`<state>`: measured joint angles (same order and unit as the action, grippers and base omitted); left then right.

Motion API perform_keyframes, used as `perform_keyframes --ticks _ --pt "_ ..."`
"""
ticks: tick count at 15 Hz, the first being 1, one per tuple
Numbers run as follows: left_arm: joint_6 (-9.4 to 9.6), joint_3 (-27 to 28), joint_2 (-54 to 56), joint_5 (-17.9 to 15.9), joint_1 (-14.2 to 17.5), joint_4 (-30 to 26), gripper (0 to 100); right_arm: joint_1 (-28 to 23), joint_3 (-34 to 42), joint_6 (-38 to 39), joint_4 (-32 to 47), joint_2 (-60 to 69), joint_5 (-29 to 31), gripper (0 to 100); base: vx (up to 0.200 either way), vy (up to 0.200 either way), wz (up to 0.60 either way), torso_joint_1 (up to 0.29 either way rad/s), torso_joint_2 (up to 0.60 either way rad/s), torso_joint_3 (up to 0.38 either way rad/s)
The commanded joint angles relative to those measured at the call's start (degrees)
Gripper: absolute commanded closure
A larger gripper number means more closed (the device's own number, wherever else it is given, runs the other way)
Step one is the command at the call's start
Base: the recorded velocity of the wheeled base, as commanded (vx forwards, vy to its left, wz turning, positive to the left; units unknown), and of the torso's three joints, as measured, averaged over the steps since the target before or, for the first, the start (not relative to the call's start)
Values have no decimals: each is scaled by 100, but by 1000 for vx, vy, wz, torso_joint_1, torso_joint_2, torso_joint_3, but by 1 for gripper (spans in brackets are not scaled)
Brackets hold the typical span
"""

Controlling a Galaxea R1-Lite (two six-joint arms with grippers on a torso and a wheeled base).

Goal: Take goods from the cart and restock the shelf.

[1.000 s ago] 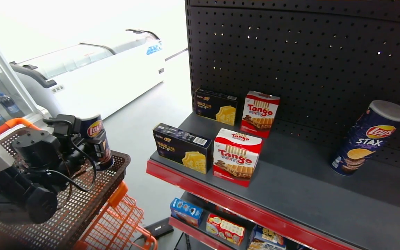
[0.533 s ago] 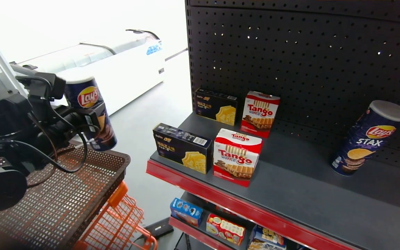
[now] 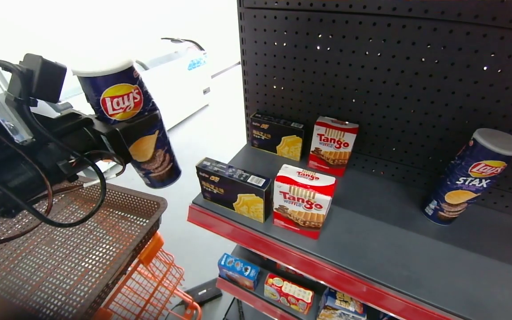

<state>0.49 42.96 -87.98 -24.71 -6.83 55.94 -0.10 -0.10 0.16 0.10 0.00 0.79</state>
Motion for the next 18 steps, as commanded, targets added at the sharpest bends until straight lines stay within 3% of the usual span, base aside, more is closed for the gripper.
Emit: perform_keyframes --ticks 1,3,4,5,6,8,11,16,18 --pt "-84 2 97 -271 -143 -57 100 1 1 2 -1 -9 0 0 0 0 0 0 0 0" --pt "-181 107 360 -324 -240 -532 100 1 1 2 -1 -9 0 0 0 0 0 0 0 0" --pt "-189 283 642 -324 -363 -1349 100 1 1 2 -1 -9 0 0 0 0 0 0 0 0" --pt "-181 371 774 -333 -390 -1762 100 1 1 2 -1 -9 0 0 0 0 0 0 0 0" --pt "-145 353 835 -333 -390 -1762 100 1 1 2 -1 -9 0 0 0 0 0 0 0 0" --pt "-101 151 756 -341 -601 -1138 100 1 1 -7 -1 -9 0 0 0 0 0 0 0 0" --pt "-110 -68 923 -306 -1392 -1165 100 1 1 2 -1 -9 0 0 0 0 0 0 0 0" --pt "-119 230 932 -341 -1295 -1560 100 1 1 2 -1 -9 0 0 0 0 0 0 0 0" --pt "-128 -33 1002 -333 -1392 -1586 100 1 1 -7 -1 -9 -27 0 0 0 0 0 0 0"
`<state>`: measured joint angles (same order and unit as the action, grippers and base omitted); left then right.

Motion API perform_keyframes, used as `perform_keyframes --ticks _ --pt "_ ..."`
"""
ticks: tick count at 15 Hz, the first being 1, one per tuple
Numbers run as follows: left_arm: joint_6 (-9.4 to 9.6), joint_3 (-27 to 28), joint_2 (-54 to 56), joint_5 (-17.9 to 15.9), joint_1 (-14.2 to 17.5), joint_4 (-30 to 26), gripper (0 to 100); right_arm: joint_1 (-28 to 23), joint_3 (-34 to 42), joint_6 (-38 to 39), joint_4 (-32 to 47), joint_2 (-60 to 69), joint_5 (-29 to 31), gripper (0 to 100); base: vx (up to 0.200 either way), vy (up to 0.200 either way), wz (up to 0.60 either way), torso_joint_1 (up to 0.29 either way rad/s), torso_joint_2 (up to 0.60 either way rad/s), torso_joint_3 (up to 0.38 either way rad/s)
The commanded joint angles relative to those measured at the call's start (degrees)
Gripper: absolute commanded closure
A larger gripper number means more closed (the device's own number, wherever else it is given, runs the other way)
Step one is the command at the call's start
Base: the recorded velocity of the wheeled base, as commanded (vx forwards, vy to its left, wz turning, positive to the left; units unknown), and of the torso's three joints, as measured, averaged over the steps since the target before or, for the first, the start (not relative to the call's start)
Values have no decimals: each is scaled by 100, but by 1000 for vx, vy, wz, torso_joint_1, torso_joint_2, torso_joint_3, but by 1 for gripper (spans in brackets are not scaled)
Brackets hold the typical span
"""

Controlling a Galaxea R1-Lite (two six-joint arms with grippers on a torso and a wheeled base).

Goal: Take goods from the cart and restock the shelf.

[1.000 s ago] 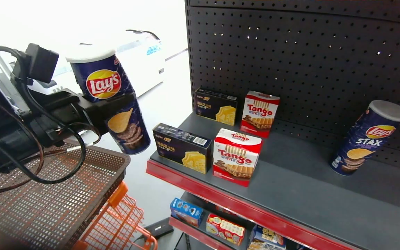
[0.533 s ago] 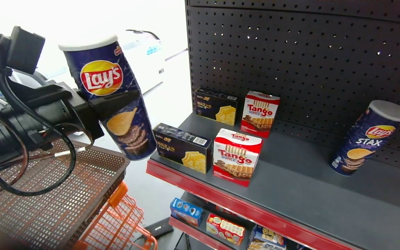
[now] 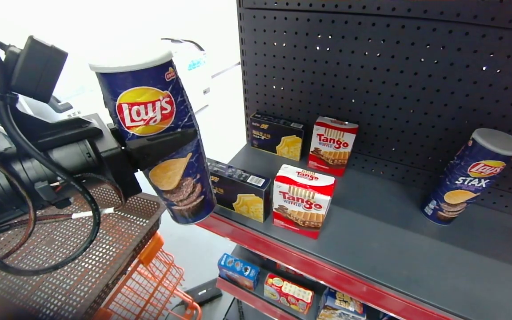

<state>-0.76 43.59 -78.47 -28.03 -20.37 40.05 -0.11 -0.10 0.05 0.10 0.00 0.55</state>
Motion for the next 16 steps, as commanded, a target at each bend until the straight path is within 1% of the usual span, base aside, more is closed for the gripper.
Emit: perform_keyframes --ticks 1,2,3,9,10,11,15,16 --pt "-4 -246 165 -1 -143 3 100 2 1 -5 8 -9 -11 0 0 0 0 0 0 0" --pt "-4 -492 306 8 -310 3 100 2 1 -5 -1 -9 -11 0 0 0 0 0 0 0" --pt "-4 -598 412 8 -380 3 100 2 1 -5 -1 -9 -11 0 0 0 0 0 0 0" --pt "5 -519 438 -45 -433 56 100 2 1 -14 8 -9 -11 0 0 0 0 0 0 0" --pt "5 -510 447 -379 -406 56 100 2 1 -14 -1 -9 -11 0 0 0 0 0 0 0" --pt "14 -510 447 -555 -380 56 100 2 1 -14 -1 -9 -11 0 0 0 0 0 0 0" --pt "23 -457 455 -608 -415 56 100 2 1 -14 -1 -9 -11 0 0 0 0 0 0 0" --pt "23 -448 455 -660 -433 56 100 2 1 -14 -1 -9 -11 0 0 0 -600 7 7 2"
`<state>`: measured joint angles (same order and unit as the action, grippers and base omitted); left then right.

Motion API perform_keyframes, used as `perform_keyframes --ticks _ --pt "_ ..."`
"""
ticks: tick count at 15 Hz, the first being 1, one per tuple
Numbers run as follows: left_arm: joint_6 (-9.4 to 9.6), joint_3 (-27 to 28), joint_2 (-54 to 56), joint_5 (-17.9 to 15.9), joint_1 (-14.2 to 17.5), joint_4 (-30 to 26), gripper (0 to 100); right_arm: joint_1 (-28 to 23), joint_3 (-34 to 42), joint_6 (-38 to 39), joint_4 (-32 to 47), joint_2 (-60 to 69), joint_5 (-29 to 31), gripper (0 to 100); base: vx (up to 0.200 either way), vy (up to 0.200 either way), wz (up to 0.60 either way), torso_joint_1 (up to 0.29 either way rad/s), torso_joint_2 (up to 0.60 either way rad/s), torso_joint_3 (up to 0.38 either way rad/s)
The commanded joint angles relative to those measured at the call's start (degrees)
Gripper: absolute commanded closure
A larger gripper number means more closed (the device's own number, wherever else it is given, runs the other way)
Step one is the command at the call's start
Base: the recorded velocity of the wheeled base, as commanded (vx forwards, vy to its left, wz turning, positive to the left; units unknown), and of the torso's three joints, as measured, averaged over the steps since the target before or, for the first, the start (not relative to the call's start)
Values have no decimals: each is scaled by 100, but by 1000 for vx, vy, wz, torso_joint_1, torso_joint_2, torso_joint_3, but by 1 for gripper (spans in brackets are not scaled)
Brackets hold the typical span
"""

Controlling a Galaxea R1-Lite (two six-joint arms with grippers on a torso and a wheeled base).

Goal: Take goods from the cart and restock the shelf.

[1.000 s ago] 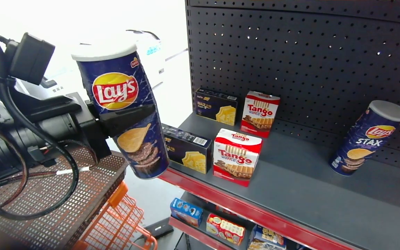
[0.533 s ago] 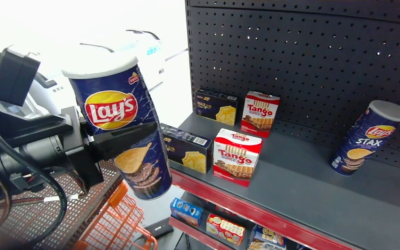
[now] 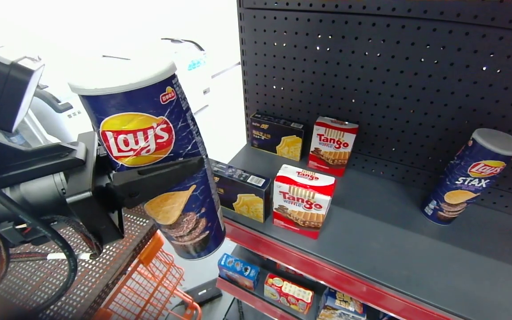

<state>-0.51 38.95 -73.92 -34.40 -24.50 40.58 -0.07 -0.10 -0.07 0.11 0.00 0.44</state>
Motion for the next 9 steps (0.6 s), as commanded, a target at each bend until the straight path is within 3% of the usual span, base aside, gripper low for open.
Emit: perform_keyframes --ticks 1,9 --pt "-2 16 1 -40 -11 2 100 -1 1 -1 -2 -9 0 0 0 0 -600 -7 2 2" --pt "-2 34 1 -49 -19 11 100 -1 1 -1 -2 -9 0 0 0 0 -600 -2 -1 3"
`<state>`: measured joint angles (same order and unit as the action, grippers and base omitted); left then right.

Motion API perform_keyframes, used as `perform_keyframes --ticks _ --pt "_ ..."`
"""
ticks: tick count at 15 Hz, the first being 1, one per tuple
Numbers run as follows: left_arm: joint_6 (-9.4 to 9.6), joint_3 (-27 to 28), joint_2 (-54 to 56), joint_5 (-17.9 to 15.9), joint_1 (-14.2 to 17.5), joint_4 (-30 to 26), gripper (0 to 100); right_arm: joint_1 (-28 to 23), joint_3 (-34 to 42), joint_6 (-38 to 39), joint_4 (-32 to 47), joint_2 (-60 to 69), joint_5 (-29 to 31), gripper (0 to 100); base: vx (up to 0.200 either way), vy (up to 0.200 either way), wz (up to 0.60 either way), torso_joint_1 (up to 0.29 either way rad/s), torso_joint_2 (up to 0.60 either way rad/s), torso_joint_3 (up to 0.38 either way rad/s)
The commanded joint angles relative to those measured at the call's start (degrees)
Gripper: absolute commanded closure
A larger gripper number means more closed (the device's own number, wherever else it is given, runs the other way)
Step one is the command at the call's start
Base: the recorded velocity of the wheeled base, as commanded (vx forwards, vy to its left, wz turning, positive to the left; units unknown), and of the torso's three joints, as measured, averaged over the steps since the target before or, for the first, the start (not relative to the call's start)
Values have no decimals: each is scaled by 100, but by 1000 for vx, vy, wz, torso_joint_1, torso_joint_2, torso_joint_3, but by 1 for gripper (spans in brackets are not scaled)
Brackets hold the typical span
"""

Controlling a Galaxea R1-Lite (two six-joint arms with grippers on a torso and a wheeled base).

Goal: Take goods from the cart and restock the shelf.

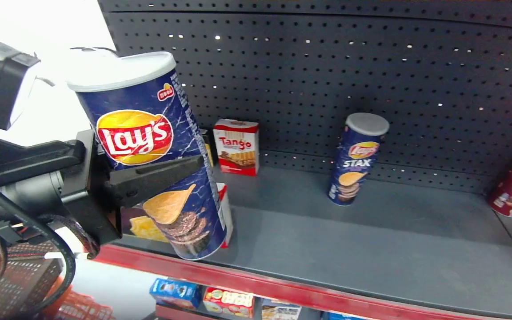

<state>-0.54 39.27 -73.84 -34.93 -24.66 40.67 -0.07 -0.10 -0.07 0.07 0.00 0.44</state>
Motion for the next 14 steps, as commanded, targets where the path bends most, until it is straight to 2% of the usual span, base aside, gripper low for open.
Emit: perform_keyframes --ticks 1,8,10,14 --pt "1 11 1 3 5 -6 100 -1 1 -1 10 -9 0 0 0 0 -600 -7 2 2" --pt "-8 2 -8 12 40 3 100 -1 1 7 1 -9 0 0 0 0 0 0 0 0" --pt "-8 -7 1 12 49 3 100 -1 1 16 1 -9 0 0 0 0 -600 0 0 2" --pt "-8 -33 1 12 58 11 100 -1 1 16 1 -9 0 0 0 0 0 0 0 0"
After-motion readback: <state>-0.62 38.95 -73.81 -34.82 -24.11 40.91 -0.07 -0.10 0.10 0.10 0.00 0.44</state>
